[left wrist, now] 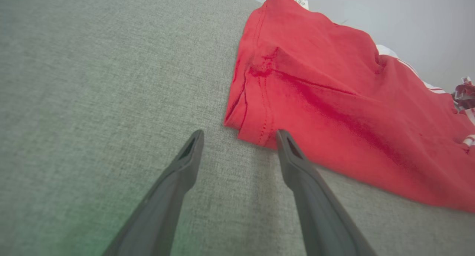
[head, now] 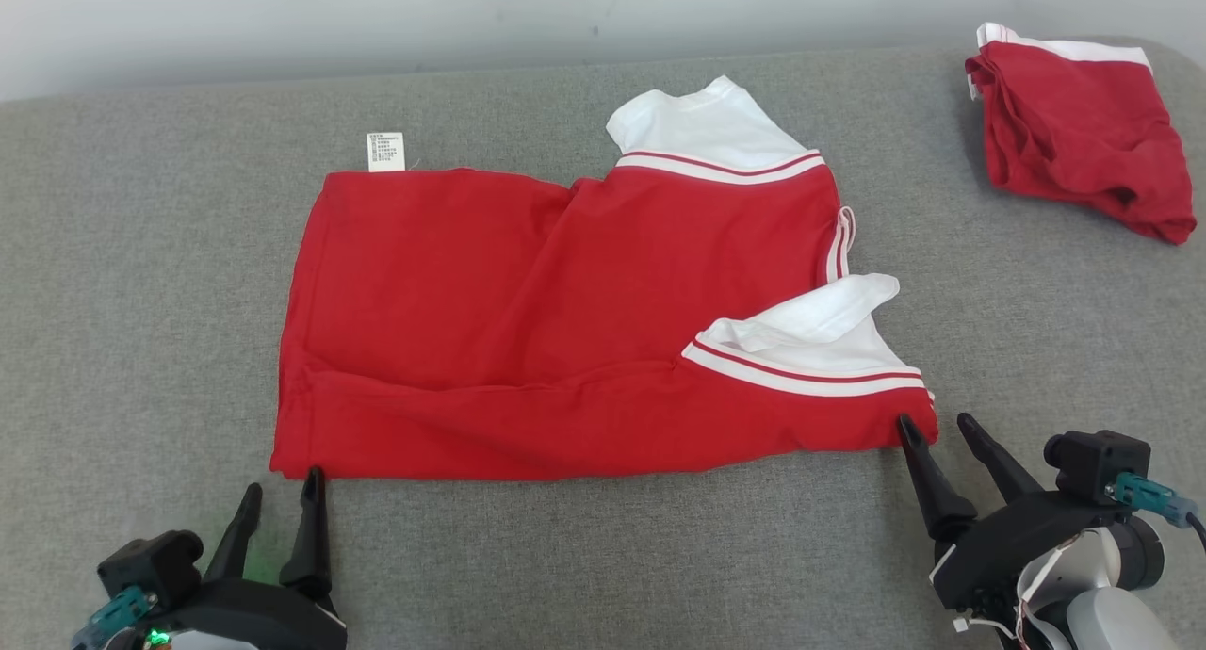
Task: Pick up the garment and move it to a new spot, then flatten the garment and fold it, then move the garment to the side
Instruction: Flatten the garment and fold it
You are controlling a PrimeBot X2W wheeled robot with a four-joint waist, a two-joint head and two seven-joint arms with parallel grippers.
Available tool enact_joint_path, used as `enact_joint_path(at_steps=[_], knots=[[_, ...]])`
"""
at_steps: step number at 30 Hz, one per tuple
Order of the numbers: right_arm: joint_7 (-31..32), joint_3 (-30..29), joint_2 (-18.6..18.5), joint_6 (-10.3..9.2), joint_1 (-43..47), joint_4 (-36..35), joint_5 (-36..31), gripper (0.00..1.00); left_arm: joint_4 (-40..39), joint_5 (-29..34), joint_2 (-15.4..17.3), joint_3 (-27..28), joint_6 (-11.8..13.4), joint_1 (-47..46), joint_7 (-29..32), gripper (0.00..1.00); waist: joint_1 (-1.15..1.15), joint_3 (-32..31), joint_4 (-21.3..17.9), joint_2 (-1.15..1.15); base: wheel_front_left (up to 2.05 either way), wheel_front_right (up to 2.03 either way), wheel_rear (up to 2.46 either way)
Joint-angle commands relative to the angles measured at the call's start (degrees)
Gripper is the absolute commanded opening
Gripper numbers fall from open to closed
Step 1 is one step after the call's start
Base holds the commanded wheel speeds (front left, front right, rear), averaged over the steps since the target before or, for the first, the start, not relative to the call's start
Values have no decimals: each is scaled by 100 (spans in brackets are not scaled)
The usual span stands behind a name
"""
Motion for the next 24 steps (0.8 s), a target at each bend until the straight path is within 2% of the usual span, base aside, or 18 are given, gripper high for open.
enact_joint_path(at_steps=[1, 4, 10, 11, 12, 13, 14, 15, 18, 24], knots=[[6, -1, 41, -13, -67, 40, -52, 100, 59, 47, 7, -34, -15, -87, 18, 100, 0, 23, 4, 0, 0, 0, 0], [-7, 50, 86, -13, -159, 166, -84, 100, 271, 93, -26, -69, 36, -210, 25, 100, 0, 57, 8, 0, 0, 0, 0], [-24, 168, 183, -13, -308, 351, -121, 100, 675, 151, -117, -147, -87, -536, 7, 100, 0, 154, -17, 0, 0, 0, 0], [-18, 188, 197, -13, -330, 371, -120, 93, 753, 169, -120, -164, -109, -588, 6, 100, 0, 173, -25, 0, 0, 0, 0], [-17, 199, 202, -13, -355, 385, -117, 66, 838, 142, -152, -166, -138, -640, 18, 100, 0, 198, -31, 0, 0, 0, 0], [-7, 213, 202, -13, -371, 416, -117, 25, 957, 103, -185, -183, -148, -679, 95, 87, 0, 208, -39, 0, 0, 0, 0], [5, 251, 202, -13, -395, 433, -125, 0, 1028, 159, -167, -234, -206, -726, 100, 33, 0, 221, -58, 0, 0, 0, 0], [-11, 267, 202, -13, -413, 452, -121, 0, 1073, 153, -195, -217, -237, -773, 70, 0, 0, 222, -66, 0, 0, 0, 0], [-124, 293, 204, -13, -422, 481, -82, 0, 1172, 227, -235, -260, -297, -724, 15, 0, 0, 148, -81, 0, 0, 0, 0], [-217, 319, 208, -13, -121, 304, 6, 0, 927, 350, -200, -112, -200, -396, -75, 0, 0, -217, 2, 0, 0, 0, 0]])
